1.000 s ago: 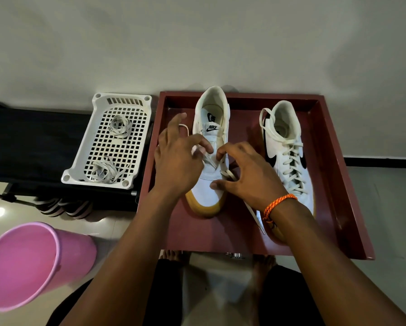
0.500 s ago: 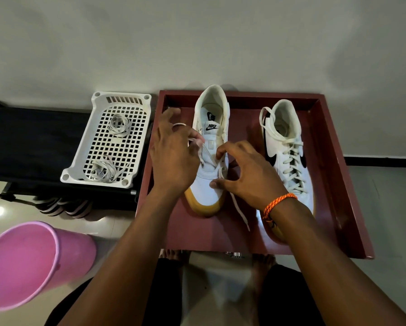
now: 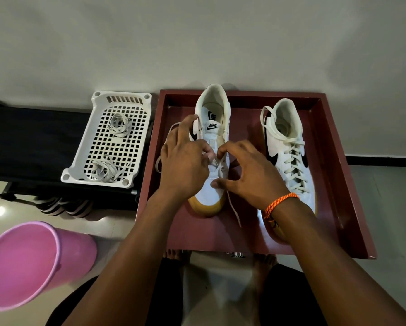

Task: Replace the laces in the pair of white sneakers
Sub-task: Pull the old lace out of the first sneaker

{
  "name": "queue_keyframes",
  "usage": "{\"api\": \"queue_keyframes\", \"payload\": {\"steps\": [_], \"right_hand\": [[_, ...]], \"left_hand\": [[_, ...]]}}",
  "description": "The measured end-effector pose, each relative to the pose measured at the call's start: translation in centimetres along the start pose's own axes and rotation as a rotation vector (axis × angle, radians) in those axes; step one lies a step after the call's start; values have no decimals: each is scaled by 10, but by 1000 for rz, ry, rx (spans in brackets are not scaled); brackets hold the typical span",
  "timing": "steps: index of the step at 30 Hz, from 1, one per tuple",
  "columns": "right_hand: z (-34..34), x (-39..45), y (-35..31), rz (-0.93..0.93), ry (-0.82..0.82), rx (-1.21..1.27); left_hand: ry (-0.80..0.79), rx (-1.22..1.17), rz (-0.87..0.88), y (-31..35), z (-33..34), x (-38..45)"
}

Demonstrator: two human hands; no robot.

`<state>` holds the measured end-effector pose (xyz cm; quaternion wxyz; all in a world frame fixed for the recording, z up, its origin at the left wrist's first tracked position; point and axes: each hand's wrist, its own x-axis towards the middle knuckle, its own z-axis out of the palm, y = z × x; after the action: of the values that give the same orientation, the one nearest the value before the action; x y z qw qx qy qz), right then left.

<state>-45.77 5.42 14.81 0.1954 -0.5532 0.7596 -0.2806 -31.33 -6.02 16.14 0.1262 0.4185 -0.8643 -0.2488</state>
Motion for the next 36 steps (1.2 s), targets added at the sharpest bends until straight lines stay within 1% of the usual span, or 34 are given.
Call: {"api": "queue_keyframes", "payload": {"steps": [3,5,7,9,11,18,21,23,25,26,27,28,30,32,34,36], "right_hand": [[0,1,0,5,-1,-5],[1,1,0,6,-2,-3],[1,0,1,5,-1,0],[0,1,2,1,-2,2],[0,1,2,-3,-5,5],[1,1,2,-6,-1,-15],[1,1,0,-7,-3,-14],[0,1,0,-2,-2,-8],[0,0,0,2,1,-4],[0,0,0,2,1,-1],[0,0,0,2,0,2],[0,0,1,0,-1,5],[0,0,1,-4,-4,12],[0,0,1,-5,-3,15],[0,1,1,-3,-3,3],[0,0,1,-4,-1,-6]], "left_hand": [[154,-80,-45,-7,-6,8],[212,-113,-37,-11,-10,10],[146,-123,25,-12,-10,8],[22,-104,17,-7,-8,3],[-67,-47,-3,-3,-4,-2],[-118,20,4,0,4,-3],[-15,-46,15,-7,4,2],[103,-160,-1,-13,0,9],[224,-259,18,-17,-6,16],[248,-270,33,-18,-8,17],[238,-254,54,-20,-7,17],[187,-207,77,-19,-7,14],[25,-106,92,-16,-2,7],[-95,-24,50,-8,2,0],[-113,8,23,-3,5,-3],[-78,17,35,-1,6,-3]]}}
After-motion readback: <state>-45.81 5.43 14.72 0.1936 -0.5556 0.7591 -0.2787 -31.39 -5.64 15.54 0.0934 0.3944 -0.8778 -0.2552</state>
